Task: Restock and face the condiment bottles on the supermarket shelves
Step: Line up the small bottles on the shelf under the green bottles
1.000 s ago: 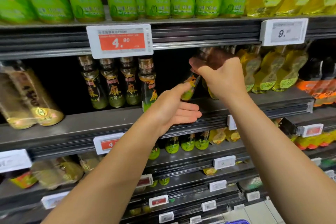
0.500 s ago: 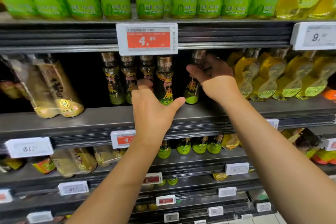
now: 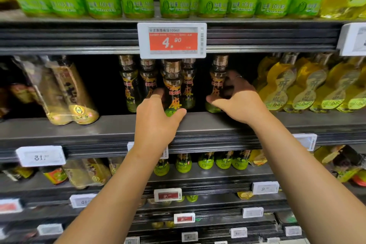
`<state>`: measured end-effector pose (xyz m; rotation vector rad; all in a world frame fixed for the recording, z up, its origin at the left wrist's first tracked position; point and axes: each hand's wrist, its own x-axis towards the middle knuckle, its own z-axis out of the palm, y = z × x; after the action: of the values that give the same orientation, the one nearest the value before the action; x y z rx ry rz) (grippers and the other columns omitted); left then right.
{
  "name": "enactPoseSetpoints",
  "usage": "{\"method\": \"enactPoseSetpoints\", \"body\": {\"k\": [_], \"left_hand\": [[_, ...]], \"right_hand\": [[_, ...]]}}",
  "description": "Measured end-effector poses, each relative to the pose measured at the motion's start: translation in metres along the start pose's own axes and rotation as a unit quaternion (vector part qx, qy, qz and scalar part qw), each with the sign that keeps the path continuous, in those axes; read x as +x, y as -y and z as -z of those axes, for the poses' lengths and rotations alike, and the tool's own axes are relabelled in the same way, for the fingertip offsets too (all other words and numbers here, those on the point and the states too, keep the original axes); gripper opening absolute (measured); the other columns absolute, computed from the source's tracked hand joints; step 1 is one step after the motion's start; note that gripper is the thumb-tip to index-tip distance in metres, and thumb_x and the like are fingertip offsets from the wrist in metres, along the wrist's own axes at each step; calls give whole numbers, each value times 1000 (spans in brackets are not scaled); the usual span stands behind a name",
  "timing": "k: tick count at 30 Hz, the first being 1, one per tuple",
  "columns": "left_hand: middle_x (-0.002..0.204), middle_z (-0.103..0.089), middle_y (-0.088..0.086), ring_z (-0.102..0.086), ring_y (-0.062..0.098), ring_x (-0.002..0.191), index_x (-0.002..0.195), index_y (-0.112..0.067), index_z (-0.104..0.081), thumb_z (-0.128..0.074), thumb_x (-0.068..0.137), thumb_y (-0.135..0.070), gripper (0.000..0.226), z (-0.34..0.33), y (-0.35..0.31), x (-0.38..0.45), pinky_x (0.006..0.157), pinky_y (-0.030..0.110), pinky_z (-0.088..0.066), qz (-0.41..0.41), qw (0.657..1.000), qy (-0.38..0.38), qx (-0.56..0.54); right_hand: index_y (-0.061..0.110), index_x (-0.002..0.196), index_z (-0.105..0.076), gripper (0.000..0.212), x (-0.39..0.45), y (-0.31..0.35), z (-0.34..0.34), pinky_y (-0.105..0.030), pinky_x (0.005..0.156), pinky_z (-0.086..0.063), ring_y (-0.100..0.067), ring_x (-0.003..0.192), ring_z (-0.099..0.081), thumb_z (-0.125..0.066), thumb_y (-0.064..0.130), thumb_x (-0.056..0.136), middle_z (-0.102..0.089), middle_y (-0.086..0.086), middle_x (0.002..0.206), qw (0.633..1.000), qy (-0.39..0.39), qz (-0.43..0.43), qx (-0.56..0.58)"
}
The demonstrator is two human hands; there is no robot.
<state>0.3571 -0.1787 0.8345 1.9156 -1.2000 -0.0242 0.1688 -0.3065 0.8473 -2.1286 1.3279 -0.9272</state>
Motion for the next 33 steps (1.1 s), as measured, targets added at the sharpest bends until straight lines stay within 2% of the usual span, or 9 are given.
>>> {"method": "enactPoseSetpoints", "body": {"k": [5, 13, 17, 19, 22, 24, 25, 27, 33], "left_hand": [[87, -63, 6, -58, 21, 83, 90, -11, -57, -81, 80, -51, 48, 2, 5, -1, 67, 34, -44, -1, 1000, 10, -16], [82, -55, -2, -61, 20, 78, 88, -15, -54, -81, 79, -53, 47, 3, 7, -2, 65, 37, -50, -14, 1000, 12, -26], [81, -48, -14, -60, 13, 77, 121, -11, -61, -79, 81, -53, 61, 2, 8, -3, 66, 32, -46, -44, 998, 32, -35], [83, -55, -14, -59, 6, 72, 118, -27, -61, -80, 81, -51, 49, 2, 3, -6, 62, 25, -45, -56, 995, 59, -53], [76, -65, -17, -64, -2, 69, 85, -42, -53, -85, 77, -43, 34, -1, -10, -9, 55, 12, -47, -69, 987, 96, -113], [81, -70, -15, -68, 1, 68, 91, -40, -61, -87, 78, -38, 29, -4, -20, -10, 62, 13, -54, -71, 977, 140, -146], [87, -73, -11, -70, 6, 70, 99, -34, -66, -87, 78, -36, 29, -6, -24, -9, 70, 24, -59, -70, 971, 165, -158], [97, -75, -4, -73, 14, 77, 113, -21, -70, -86, 80, -33, 39, -9, -34, -8, 79, 40, -61, -78, 962, 196, -172], [110, -71, -1, -69, 16, 98, 126, -17, -66, -82, 83, -38, 51, -29, -58, -3, 88, 40, -58, -96, 956, 226, -159]], "right_hand": [[27, 141, -51, 77, 5, -3, -12, -34, 101, -51, -20, 117, -65, -89, 36, 75, -65, 2, 133, 999, 35, -19, 11], [23, 144, -49, 78, 21, 8, -20, -42, 108, -49, -24, 124, -62, -86, 41, 78, -62, 0, 140, 996, 77, -38, -37], [22, 136, -54, 66, -13, 8, -10, -33, 97, -53, -18, 114, -65, -84, 40, 80, -67, 2, 123, 999, -34, -18, -31], [18, 126, -61, 54, -36, 9, -9, -38, 91, -57, -13, 102, -68, -78, 45, 82, -70, 8, 105, 998, -65, 0, -1], [23, 126, -60, 51, -61, 15, -13, -34, 90, -60, -5, 105, -67, -73, 42, 80, -70, 10, 108, 991, 32, 27, 131], [28, 125, -58, 42, -66, 13, -11, -32, 93, -59, -7, 111, -66, -73, 23, 86, -69, 7, 114, 974, 80, 65, 202], [30, 125, -57, 44, -66, 11, -8, -31, 92, -59, -9, 113, -66, -73, 19, 86, -69, 6, 116, 968, 91, 78, 220], [38, 127, -53, 54, -67, 7, 0, -31, 88, -59, -12, 115, -65, -75, 24, 79, -67, 8, 118, 966, 104, 93, 219], [48, 120, -47, 66, -64, 0, 7, -27, 74, -60, -5, 90, -70, -82, 58, 65, -67, 18, 100, 990, 27, 62, 127]]}}
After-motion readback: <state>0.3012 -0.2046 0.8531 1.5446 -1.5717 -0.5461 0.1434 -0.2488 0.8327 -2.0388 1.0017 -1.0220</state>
